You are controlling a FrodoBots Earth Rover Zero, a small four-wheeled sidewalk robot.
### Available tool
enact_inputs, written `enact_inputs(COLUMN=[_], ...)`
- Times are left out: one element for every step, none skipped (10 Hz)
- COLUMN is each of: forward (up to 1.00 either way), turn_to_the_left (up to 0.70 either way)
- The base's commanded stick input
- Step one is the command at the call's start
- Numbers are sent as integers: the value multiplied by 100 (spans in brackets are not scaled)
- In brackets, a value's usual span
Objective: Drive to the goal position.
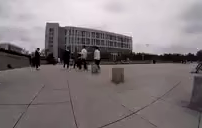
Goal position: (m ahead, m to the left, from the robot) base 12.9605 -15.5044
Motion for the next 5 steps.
enact_inputs(forward=[0, 0, 0, 0, 0], turn_to_the_left=[-70, -70, -70, -70, -70])
